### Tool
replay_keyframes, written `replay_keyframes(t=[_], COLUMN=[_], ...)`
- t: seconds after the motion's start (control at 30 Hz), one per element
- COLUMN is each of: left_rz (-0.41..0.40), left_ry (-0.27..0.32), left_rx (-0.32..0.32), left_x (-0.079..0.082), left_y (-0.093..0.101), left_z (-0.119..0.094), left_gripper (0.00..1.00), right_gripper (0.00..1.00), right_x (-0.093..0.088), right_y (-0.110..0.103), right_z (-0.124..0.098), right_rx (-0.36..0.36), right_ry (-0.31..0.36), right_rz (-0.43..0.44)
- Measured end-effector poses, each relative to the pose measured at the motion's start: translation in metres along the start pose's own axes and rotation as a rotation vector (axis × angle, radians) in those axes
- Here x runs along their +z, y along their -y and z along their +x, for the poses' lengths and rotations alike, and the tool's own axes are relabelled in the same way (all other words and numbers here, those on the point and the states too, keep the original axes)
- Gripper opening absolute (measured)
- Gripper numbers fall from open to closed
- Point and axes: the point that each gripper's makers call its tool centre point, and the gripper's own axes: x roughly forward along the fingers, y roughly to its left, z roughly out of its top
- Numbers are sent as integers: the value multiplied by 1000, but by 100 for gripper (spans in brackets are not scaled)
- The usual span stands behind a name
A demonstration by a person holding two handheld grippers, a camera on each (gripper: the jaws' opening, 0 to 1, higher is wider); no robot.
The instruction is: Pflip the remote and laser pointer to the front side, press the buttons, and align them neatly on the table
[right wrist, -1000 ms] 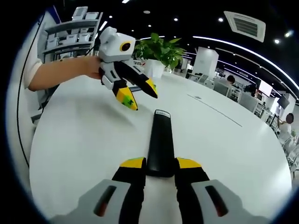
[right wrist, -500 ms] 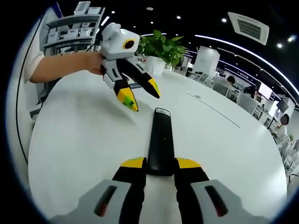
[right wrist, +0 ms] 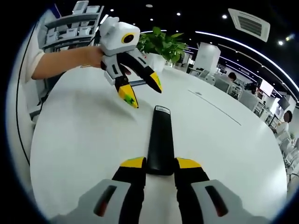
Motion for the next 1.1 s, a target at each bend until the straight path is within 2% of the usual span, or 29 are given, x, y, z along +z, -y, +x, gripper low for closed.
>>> replay_keyframes(t=[0.2,0.4,0.73,0.97,1.1], left_rz=[49,54,80,66,50], left_ry=[-6,9,-11,-13,6], left_rx=[-27,-31,-41,-56,-59], left_x=[1,3,-5,-7,-1], left_y=[5,4,2,3,2], left_z=[6,7,13,16,17], left_gripper=[41,41,41,40,38], right_gripper=[27,27,27,27,27], right_x=[0,0,0,-1,-1], right_y=[0,1,1,1,1], right_z=[0,1,1,1,0], right_rx=[-2,0,-6,-3,-8], right_ry=[-1,-5,-14,-14,-14], right_rz=[-9,18,16,12,16])
